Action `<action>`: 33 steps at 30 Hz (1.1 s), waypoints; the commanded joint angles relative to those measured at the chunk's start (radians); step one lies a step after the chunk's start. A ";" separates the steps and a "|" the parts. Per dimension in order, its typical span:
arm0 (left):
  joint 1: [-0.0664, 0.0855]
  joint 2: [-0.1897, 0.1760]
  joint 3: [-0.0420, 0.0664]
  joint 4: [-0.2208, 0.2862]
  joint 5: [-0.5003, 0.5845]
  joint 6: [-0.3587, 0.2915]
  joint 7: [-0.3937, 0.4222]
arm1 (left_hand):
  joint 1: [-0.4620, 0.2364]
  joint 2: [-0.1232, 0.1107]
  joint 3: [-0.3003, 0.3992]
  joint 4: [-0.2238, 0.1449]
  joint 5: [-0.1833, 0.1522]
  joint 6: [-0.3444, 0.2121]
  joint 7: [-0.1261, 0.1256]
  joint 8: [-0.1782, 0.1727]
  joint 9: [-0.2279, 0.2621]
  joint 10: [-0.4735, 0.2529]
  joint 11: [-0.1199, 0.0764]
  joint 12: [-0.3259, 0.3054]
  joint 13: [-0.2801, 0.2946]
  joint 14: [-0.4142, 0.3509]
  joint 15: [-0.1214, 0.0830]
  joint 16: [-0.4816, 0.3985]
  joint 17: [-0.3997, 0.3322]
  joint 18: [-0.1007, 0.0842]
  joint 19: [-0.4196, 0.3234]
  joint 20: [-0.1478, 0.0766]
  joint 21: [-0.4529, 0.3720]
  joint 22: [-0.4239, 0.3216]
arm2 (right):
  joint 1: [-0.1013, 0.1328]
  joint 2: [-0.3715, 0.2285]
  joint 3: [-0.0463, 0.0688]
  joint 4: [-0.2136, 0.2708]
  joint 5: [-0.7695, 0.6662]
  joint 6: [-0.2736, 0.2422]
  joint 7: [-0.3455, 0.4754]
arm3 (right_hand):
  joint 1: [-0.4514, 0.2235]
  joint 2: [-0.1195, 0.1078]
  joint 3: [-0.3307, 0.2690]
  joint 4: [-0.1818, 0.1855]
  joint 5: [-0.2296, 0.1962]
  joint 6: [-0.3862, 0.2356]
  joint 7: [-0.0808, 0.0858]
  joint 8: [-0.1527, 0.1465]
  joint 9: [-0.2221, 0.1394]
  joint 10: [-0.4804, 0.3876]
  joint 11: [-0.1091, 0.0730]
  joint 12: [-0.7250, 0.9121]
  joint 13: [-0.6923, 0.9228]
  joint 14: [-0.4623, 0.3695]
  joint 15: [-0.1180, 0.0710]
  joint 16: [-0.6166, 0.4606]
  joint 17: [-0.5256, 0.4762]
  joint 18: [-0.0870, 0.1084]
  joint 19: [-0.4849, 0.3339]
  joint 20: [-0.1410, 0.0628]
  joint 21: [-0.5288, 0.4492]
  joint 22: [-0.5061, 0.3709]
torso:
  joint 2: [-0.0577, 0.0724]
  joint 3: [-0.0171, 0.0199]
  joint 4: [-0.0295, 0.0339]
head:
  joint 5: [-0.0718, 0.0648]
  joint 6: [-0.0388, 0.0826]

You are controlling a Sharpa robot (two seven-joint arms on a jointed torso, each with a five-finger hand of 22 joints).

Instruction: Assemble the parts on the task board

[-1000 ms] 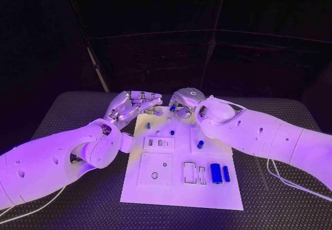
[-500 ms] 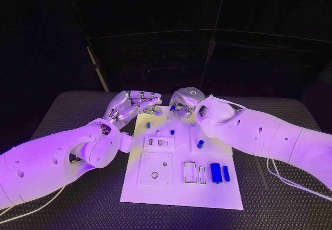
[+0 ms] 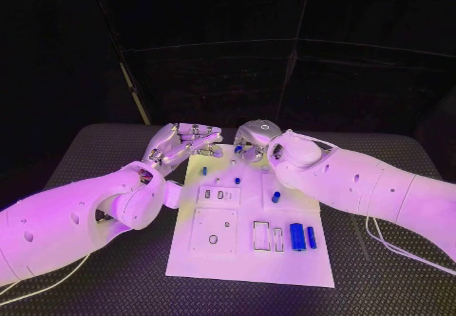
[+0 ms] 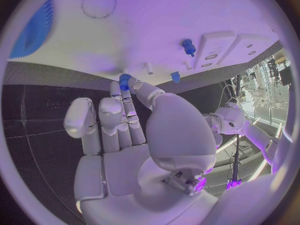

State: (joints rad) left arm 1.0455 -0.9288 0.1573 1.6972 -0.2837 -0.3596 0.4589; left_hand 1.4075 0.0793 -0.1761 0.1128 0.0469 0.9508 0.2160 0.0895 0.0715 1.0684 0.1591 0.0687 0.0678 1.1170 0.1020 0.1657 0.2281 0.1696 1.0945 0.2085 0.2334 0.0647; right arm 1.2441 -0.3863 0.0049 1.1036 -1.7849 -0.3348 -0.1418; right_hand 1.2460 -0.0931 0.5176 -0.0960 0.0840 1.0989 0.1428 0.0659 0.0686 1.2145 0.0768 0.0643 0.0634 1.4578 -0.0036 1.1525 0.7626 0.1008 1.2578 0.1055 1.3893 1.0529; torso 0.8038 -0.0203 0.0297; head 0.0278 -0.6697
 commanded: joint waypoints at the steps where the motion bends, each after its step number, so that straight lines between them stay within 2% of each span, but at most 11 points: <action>1: 0.001 0.000 0.001 0.002 0.002 0.010 0.007 | -0.001 0.008 0.000 -0.005 0.000 -0.001 0.007 -0.007 -0.002 -0.001 0.006 -0.006 -0.001 0.001 0.007 -0.005 -0.002 0.012 -0.006 0.001 -0.003 -0.001 | 0.002 0.002 0.000 -0.002 -0.013 0.017 -0.007 | -0.002 -0.007 0.000 0.005 -0.001 -0.006 -0.003 -0.002 -0.001 -0.007 0.001 -0.003 -0.001 -0.006 -0.001 0.000 0.001 0.000 -0.005 0.000 -0.003 0.000 | 0.000 0.0004 -0.0006 | 0.001 0.002; 8: 0.001 0.001 0.001 0.001 0.002 0.011 0.006 | -0.001 0.008 0.000 -0.005 0.000 -0.001 0.007 -0.007 -0.002 -0.001 0.006 -0.006 -0.001 0.001 0.007 -0.005 -0.002 0.012 -0.006 0.001 -0.003 -0.001 | 0.002 0.011 0.000 -0.007 -0.013 0.016 -0.001 | -0.002 -0.008 -0.001 0.006 -0.001 -0.006 -0.002 -0.002 -0.001 -0.007 0.002 -0.002 -0.001 -0.007 -0.001 -0.003 -0.005 0.000 -0.007 0.000 -0.005 -0.003 | 0.001 0.0002 -0.0003 | 0.002 0.003; 11: 0.001 0.001 0.001 0.001 0.002 0.011 0.006 | -0.001 0.008 0.000 -0.005 0.000 -0.001 0.007 -0.007 -0.002 -0.001 0.006 -0.006 -0.001 0.001 0.007 -0.005 -0.002 0.012 -0.006 0.001 -0.003 -0.001 | 0.002 0.013 0.000 -0.009 -0.012 0.007 0.003 | -0.014 -0.029 -0.014 0.015 -0.006 -0.051 0.005 -0.006 -0.005 -0.065 0.011 -0.005 -0.003 -0.024 0.009 -0.040 -0.066 0.010 -0.043 0.005 -0.029 -0.058 | 0.000 0.0001 0.0000 | 0.003 0.002; 13: 0.001 0.000 0.001 0.001 0.002 0.011 0.006 | -0.001 0.008 0.000 -0.005 0.000 -0.001 0.007 -0.007 -0.002 -0.001 0.006 -0.006 -0.001 0.001 0.007 -0.005 -0.002 0.012 -0.006 0.001 -0.003 -0.001 | 0.002 0.013 0.000 -0.010 -0.009 -0.003 0.007 | -0.017 -0.046 -0.051 0.023 -0.008 -0.115 0.004 -0.005 -0.005 -0.124 0.021 0.000 -0.001 -0.039 0.016 -0.081 -0.126 0.020 -0.076 0.014 -0.056 -0.109 | 0.000 -0.0003 -0.0006 | 0.003 0.002; 16: 0.001 -0.001 0.001 0.001 0.002 0.012 0.006 | -0.001 0.008 0.000 -0.005 0.000 -0.001 0.007 -0.007 -0.002 -0.001 0.006 -0.006 -0.001 0.001 0.007 -0.005 -0.002 0.012 -0.006 0.001 -0.003 -0.001 | 0.002 0.010 0.000 -0.007 -0.006 -0.023 0.011 | -0.014 -0.055 -0.107 0.032 -0.017 -0.162 -0.022 -0.004 -0.005 -0.186 0.032 -0.001 -0.001 -0.048 0.023 -0.115 -0.176 0.027 -0.104 0.021 -0.082 -0.158 | -0.001 -0.0006 -0.0012 | 0.003 0.002; 19: 0.001 -0.002 0.001 0.000 0.002 0.012 0.006 | -0.001 0.008 0.000 -0.005 0.000 -0.001 0.007 -0.007 -0.002 -0.001 0.006 -0.006 -0.001 0.001 0.007 -0.005 -0.002 0.012 -0.006 0.001 -0.003 -0.001 | 0.002 -0.002 0.000 0.005 -0.002 -0.052 0.015 | 0.001 -0.050 -0.165 0.044 -0.017 -0.177 -0.025 -0.003 -0.003 -0.204 0.034 0.006 0.001 -0.044 0.026 -0.124 -0.187 0.029 -0.104 0.025 -0.091 -0.169 | -0.001 0.0000 -0.0016 | 0.003 0.003; 23: 0.001 -0.004 0.001 -0.003 0.002 0.013 0.007 | -0.001 0.009 0.000 -0.006 0.000 -0.001 0.007 -0.008 -0.002 -0.001 0.006 -0.006 -0.001 0.001 0.007 -0.006 -0.002 0.012 -0.007 0.001 -0.005 -0.001 | 0.001 -0.047 0.001 0.051 0.017 -0.098 0.022 | 0.022 -0.035 -0.206 0.054 0.001 -0.168 -0.015 0.000 -0.001 -0.188 0.029 0.022 0.002 -0.037 0.022 -0.120 -0.182 0.028 -0.096 0.023 -0.092 -0.165 | -0.002 0.0005 -0.0028 | 0.001 0.008; 26: 0.001 -0.007 0.001 -0.006 0.002 0.015 0.008 | 0.001 0.012 0.001 -0.007 0.000 0.003 0.002 -0.006 0.000 0.003 0.004 -0.003 0.000 0.003 0.006 -0.008 -0.002 0.013 -0.008 0.002 -0.009 -0.001 | 0.001 -0.099 0.001 0.100 0.060 -0.136 0.027 | 0.036 -0.024 -0.215 0.057 0.025 -0.142 0.000 0.006 0.002 -0.150 0.020 0.043 0.005 -0.030 0.015 -0.108 -0.166 0.026 -0.085 0.018 -0.087 -0.154 | -0.004 0.0009 -0.0051 | -0.001 0.011; 29: 0.002 -0.012 0.001 -0.008 0.002 0.021 0.008 | 0.001 0.016 0.000 -0.009 0.000 0.014 -0.005 -0.003 0.002 0.015 -0.002 0.001 0.001 0.010 0.003 -0.011 -0.001 0.014 -0.008 0.001 -0.015 0.000 | 0.001 -0.181 0.003 0.175 0.200 -0.184 0.028 | 0.041 -0.018 -0.209 0.065 0.082 -0.093 0.015 0.025 0.007 0.004 0.001 0.121 0.034 -0.017 0.000 -0.078 -0.124 0.020 -0.062 0.006 -0.071 -0.119 | -0.009 0.0007 -0.0108 | -0.011 0.020; 32: 0.002 -0.014 0.001 -0.011 0.002 0.027 0.005 | 0.001 0.019 -0.001 -0.010 0.000 0.019 -0.008 -0.003 0.002 0.020 -0.005 0.001 0.001 0.021 -0.001 -0.009 0.001 0.015 -0.005 -0.001 -0.018 0.001 | 0.001 -0.244 0.013 0.227 0.309 -0.176 0.013 | 0.041 -0.042 -0.224 0.062 0.091 -0.071 -0.005 0.036 0.009 0.139 -0.030 0.213 0.084 -0.010 -0.022 -0.059 -0.095 0.017 -0.050 -0.011 -0.062 -0.101 | -0.012 0.0018 -0.0149 | -0.018 0.027; 33: 0.002 -0.015 0.001 -0.012 0.002 0.029 0.002 | 0.001 0.019 -0.002 -0.011 0.000 0.020 -0.008 -0.003 0.002 0.021 -0.006 0.000 0.001 0.028 -0.002 -0.008 0.002 0.015 -0.003 -0.002 -0.019 0.001 | 0.001 -0.269 0.016 0.246 0.348 -0.163 0.005 | 0.030 -0.057 -0.243 0.065 0.093 -0.068 -0.015 0.040 0.009 0.207 -0.042 0.277 0.124 0.011 -0.032 0.000 0.002 0.012 -0.031 -0.020 -0.049 -0.071 | -0.013 0.0026 -0.0164 | -0.020 0.030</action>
State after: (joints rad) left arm 1.0456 -0.9430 0.1574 1.6855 -0.2836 -0.3522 0.4583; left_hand 1.4080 0.0893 -0.1762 0.1072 0.0469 0.9651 0.2090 0.0855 0.0727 1.0812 0.1535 0.0687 0.0679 1.1413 0.0998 0.1587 0.2284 0.1695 1.0945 0.2085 0.2186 0.0649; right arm 1.2422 -0.6414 0.0193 1.3315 -1.6142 -0.4568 -0.1263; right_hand 1.2799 -0.1385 0.2811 -0.0320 0.1734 1.0284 0.1341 0.1017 0.0768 1.3895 0.0419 0.3285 0.1888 1.4606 -0.0280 1.1369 0.7404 0.1169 1.2184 0.0863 1.3355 0.9716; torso 0.7954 -0.0190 0.0192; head 0.0120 -0.6442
